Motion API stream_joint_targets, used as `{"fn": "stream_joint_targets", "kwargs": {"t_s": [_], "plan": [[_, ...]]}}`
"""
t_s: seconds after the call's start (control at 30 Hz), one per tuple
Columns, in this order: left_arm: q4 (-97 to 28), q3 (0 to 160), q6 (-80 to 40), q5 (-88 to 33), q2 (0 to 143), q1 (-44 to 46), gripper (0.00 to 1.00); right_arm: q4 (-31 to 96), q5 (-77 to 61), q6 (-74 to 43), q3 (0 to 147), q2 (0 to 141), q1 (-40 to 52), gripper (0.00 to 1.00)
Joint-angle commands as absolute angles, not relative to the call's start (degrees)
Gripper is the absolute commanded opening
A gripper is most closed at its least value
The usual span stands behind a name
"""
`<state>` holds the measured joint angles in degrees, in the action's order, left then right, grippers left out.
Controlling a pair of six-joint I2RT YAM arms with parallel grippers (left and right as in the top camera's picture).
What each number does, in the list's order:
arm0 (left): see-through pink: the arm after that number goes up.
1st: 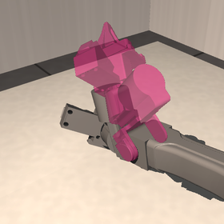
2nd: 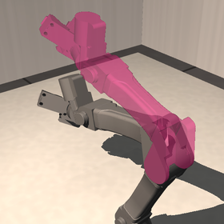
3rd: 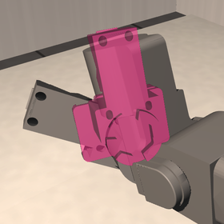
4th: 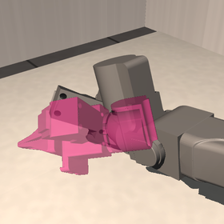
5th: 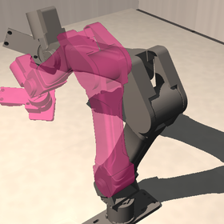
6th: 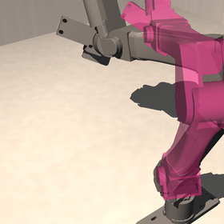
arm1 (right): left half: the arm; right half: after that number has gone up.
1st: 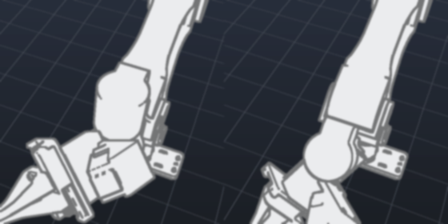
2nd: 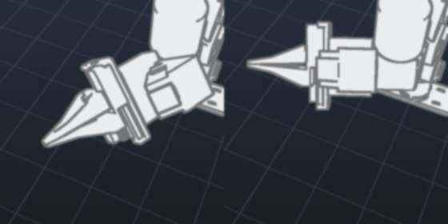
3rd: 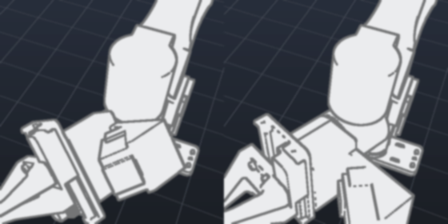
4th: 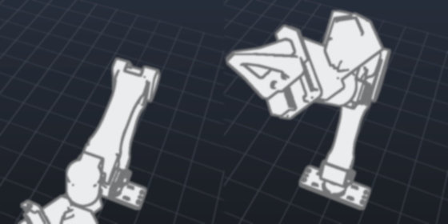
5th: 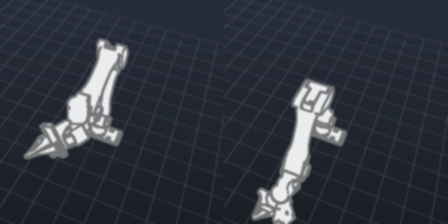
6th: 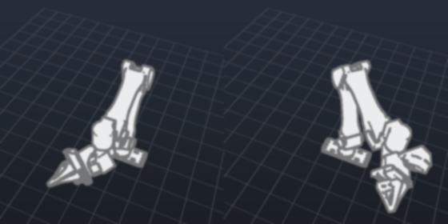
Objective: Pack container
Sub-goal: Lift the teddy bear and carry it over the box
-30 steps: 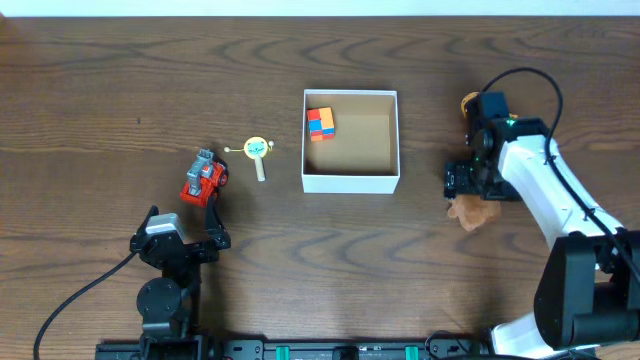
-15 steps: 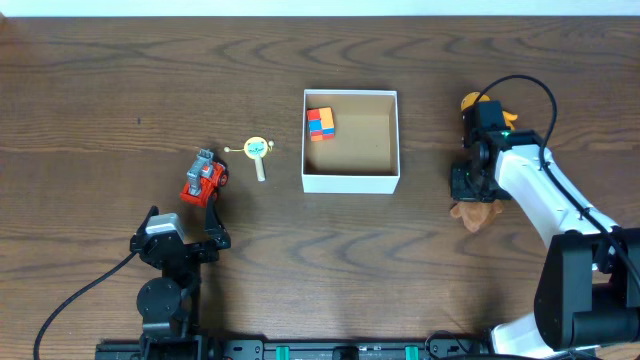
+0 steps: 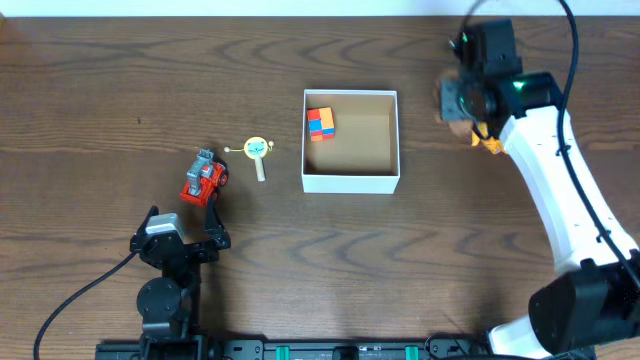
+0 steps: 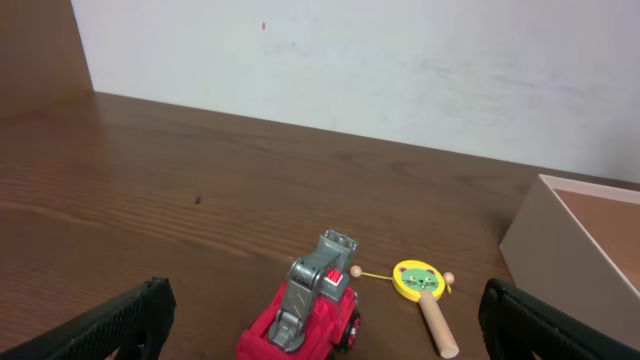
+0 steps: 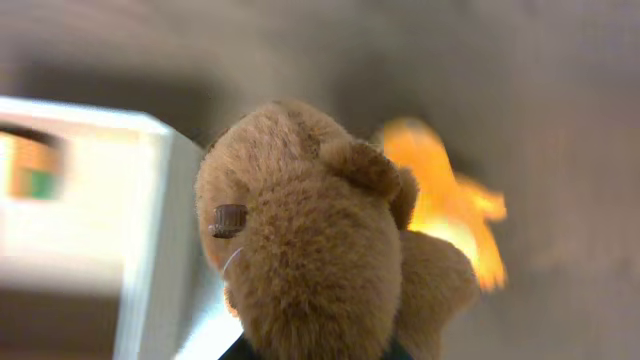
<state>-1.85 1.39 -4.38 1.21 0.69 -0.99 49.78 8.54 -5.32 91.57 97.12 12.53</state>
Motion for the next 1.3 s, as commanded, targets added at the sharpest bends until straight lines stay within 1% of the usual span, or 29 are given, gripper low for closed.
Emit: {"fn": "stream_joint_targets", "kwargs": {"t_s": [0.0, 0.1, 0.2, 0.33, 0.43, 0.57, 0.7, 0.97, 1.27], "plan": [[-4.1, 0.2, -3.6, 1.5, 0.6, -0.8, 0.98, 47.6, 3.5, -1.3, 95.5, 97.2, 15.5, 0.01], [-4.1, 0.2, -3.6, 1.5, 0.6, -0.8, 0.98, 43.0, -3.2, 5.4, 96.0, 97.2, 17.8, 0.01], [-4.1, 0.2, -3.6, 1.5, 0.6, -0.8, 0.98, 39.2, -5.0, 12.3, 96.0, 97.2, 20.5, 0.01], [-4.1, 0.2, -3.6, 1.5, 0.6, -0.8, 0.98, 38.7, -5.2, 24.9, 95.9, 97.3, 23.1, 0.01], [-4.1, 0.2, -3.6, 1.5, 0.6, -0.8, 0.98, 40.1, -9.1, 34.5, 95.8, 97.6, 24.1, 0.01], [-4.1, 0.2, -3.6, 1.5, 0.6, -0.8, 0.98, 40.2, -13.8, 44.0, 95.5, 99.5, 24.7, 0.01], [-4.1, 0.2, -3.6, 1.5, 0.6, -0.8, 0.98, 40.1, -13.8, 47.5, 95.5, 102.7, 24.7, 0.01], [-4.1, 0.2, -3.6, 1.5, 0.6, -0.8, 0.98, 39.5, -7.4, 48.6, 95.5, 110.7, 24.7, 0.01], [-4.1, 0.2, -3.6, 1.5, 0.6, -0.8, 0.98, 38.8, -5.3, 48.5, 95.5, 113.6, 24.4, 0.01]]}}
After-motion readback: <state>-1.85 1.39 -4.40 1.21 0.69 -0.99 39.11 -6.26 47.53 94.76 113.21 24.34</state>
